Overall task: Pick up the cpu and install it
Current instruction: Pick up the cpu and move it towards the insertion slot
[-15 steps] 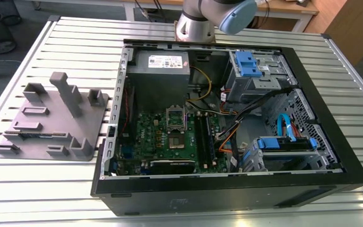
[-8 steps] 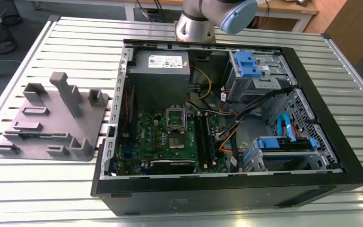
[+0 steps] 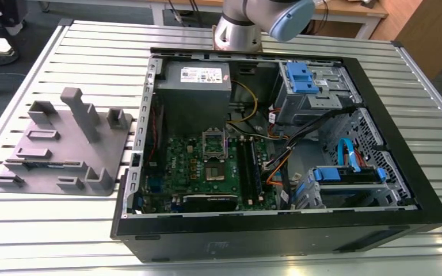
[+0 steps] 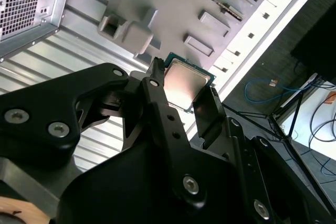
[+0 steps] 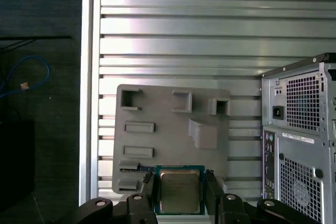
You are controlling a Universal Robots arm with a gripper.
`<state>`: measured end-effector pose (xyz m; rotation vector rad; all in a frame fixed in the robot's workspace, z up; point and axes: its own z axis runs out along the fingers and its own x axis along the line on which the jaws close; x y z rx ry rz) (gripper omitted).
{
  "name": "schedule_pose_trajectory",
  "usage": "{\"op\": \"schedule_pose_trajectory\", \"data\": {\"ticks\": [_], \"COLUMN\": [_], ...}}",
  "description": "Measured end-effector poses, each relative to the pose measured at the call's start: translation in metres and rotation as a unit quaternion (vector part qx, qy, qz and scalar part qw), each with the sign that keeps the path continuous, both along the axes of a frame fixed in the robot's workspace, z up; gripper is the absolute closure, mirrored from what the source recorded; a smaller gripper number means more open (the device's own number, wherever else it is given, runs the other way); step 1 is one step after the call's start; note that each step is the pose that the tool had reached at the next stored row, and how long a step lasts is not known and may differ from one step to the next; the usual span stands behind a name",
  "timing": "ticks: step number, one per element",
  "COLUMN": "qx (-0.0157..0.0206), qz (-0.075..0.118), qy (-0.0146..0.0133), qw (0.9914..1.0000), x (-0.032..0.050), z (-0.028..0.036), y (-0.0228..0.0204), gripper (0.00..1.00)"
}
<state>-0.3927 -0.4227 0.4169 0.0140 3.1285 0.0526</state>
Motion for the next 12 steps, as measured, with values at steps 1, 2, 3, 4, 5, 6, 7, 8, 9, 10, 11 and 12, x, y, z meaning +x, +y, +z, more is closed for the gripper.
{"op": "schedule_pose_trajectory", "data": {"ticks": [1, 2, 3, 4, 5, 6, 7, 8, 9, 10, 11, 12], "qx": [0.0, 0.0, 0.0, 0.0, 0.0, 0.0, 0.0, 0.0, 0.0, 0.0, 0.0, 0.0], "qz": [0.0, 0.0, 0.0, 0.0, 0.0, 0.0, 0.0, 0.0, 0.0, 0.0, 0.0, 0.0], "qy": [0.0001, 0.0001, 0.0001, 0.0001, 0.0001, 0.0002, 0.0002, 0.0002, 0.0002, 0.0003, 0.0003, 0.0003], "qw": [1.0, 1.0, 1.0, 1.0, 1.0, 1.0, 1.0, 1.0, 1.0, 1.0, 1.0, 1.0], "x": [0.0031, 0.0063, 0.0095, 0.0128, 0.016, 0.0196, 0.0232, 0.0267, 0.0304, 0.0341, 0.038, 0.042], "z": [0.0, -0.0001, -0.0001, -0.0001, -0.0001, -0.0001, -0.0001, -0.0002, -0.0002, -0.0001, -0.0002, -0.0002], "y": [0.0, 0.0, 0.0, 0.0, 0.0, 0.0, 0.0, 0.0, 0.0, 0.0, 0.0, 0.0], "gripper": [0.53, 0.53, 0.53, 0.53, 0.53, 0.53, 0.53, 0.53, 0.53, 0.53, 0.53, 0.53]}}
